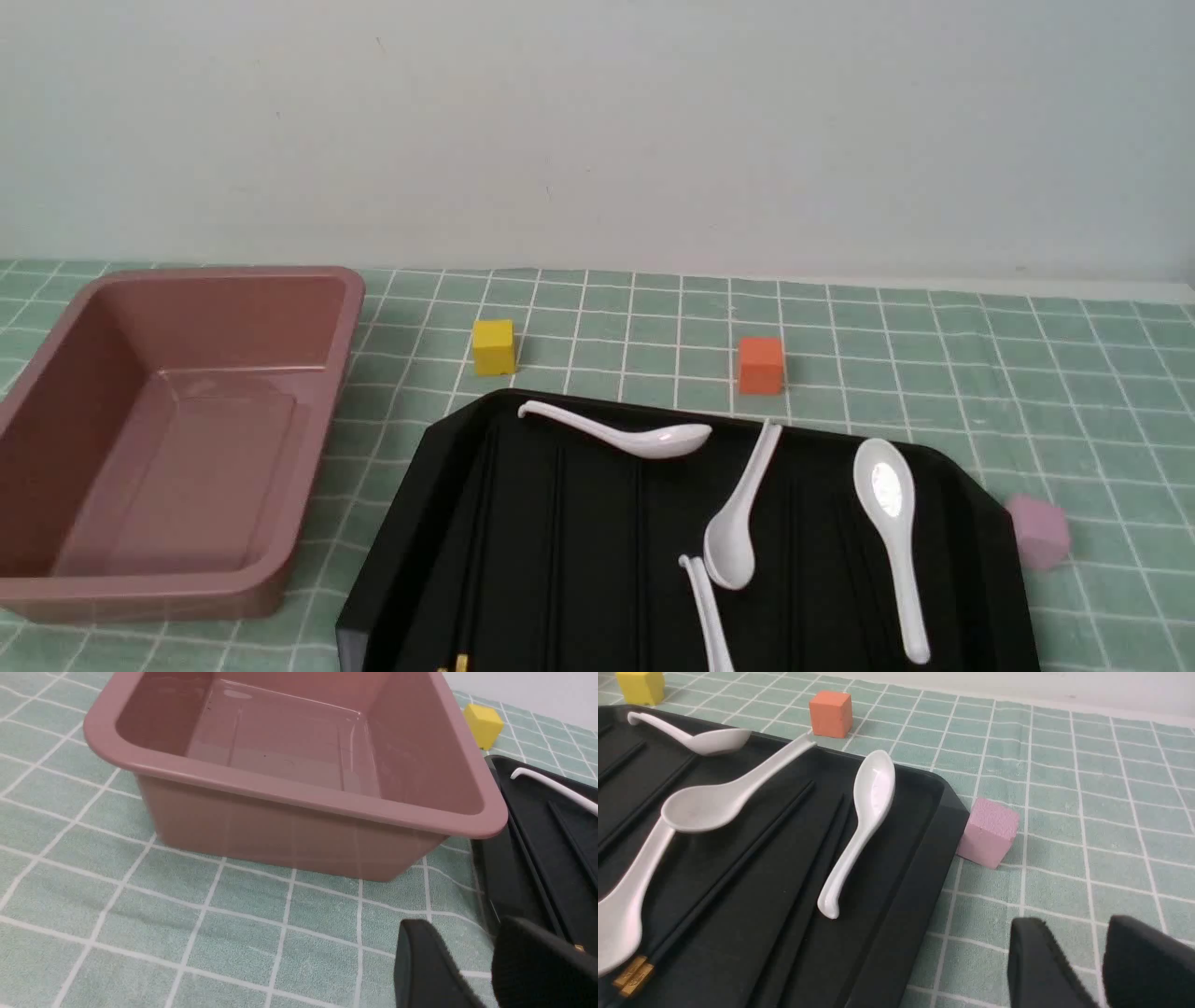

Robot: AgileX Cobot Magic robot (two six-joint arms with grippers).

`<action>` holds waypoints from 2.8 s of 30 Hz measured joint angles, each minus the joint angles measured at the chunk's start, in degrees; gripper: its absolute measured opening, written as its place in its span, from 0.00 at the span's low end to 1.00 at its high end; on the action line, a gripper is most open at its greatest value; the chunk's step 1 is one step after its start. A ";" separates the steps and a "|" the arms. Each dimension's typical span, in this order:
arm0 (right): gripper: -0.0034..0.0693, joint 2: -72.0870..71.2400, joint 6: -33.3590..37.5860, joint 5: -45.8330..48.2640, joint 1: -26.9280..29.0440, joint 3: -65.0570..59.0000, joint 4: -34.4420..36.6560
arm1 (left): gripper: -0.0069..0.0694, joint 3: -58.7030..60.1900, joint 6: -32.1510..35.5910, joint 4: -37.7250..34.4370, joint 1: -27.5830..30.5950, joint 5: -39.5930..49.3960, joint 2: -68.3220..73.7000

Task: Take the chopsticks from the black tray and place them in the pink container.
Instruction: 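Reach over to the black tray and grasp a pair of chopsticks with the left gripper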

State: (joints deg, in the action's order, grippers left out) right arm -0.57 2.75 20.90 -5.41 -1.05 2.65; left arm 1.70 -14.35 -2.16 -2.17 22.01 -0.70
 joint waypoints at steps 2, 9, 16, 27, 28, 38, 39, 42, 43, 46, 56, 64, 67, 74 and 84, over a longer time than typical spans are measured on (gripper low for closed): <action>0.38 0.00 0.00 0.00 0.00 0.00 0.00 | 0.40 0.00 0.00 0.00 0.00 0.00 0.00; 0.38 0.00 0.00 0.00 0.00 0.00 0.00 | 0.40 0.00 0.00 0.00 0.00 0.00 0.00; 0.38 0.00 0.00 0.00 0.00 0.00 0.00 | 0.40 0.00 0.00 0.00 0.00 0.00 0.00; 0.38 0.00 0.00 0.00 0.00 0.00 0.00 | 0.40 0.00 0.00 0.00 0.00 0.00 0.00; 0.38 0.00 0.00 0.00 0.00 0.00 0.00 | 0.40 0.00 0.00 0.00 0.00 0.00 0.00; 0.38 0.00 0.00 0.00 0.00 0.00 0.00 | 0.40 0.00 -0.09 0.08 0.00 -0.72 0.00; 0.38 0.00 0.00 0.00 0.00 0.00 0.00 | 0.40 0.00 -0.65 -0.60 0.00 -1.25 0.00; 0.38 0.00 0.00 0.00 0.00 0.00 0.00 | 0.40 0.00 -5.03 -6.80 0.00 -2.00 0.00; 0.38 0.00 0.00 0.00 0.00 0.00 0.00 | 0.40 0.00 -10.86 -14.03 0.00 -2.15 0.00; 0.38 0.00 0.00 0.00 0.00 0.00 0.00 | 0.40 0.00 -19.07 -27.22 0.00 -2.47 0.00; 0.38 0.00 0.00 0.00 0.00 0.00 0.00 | 0.40 -0.60 -24.76 -50.68 0.00 -11.07 0.00; 0.38 0.00 0.00 0.00 0.00 0.00 0.00 | 0.30 -22.86 -3.00 -52.11 0.00 -4.92 9.28; 0.38 0.00 0.00 0.00 0.00 0.00 0.00 | 0.20 -30.53 1.06 -47.49 0.00 8.99 21.65; 0.38 0.00 0.00 0.00 0.00 0.00 0.00 | 0.07 -43.16 3.90 -32.92 0.00 40.33 53.94; 0.38 0.00 0.00 0.04 0.00 0.00 0.00 | 0.07 -55.39 -1.32 -25.81 -18.59 36.61 78.17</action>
State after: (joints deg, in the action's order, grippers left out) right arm -0.57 2.75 20.94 -5.41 -1.05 2.65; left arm -53.69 -15.66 -27.97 -20.76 58.62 77.47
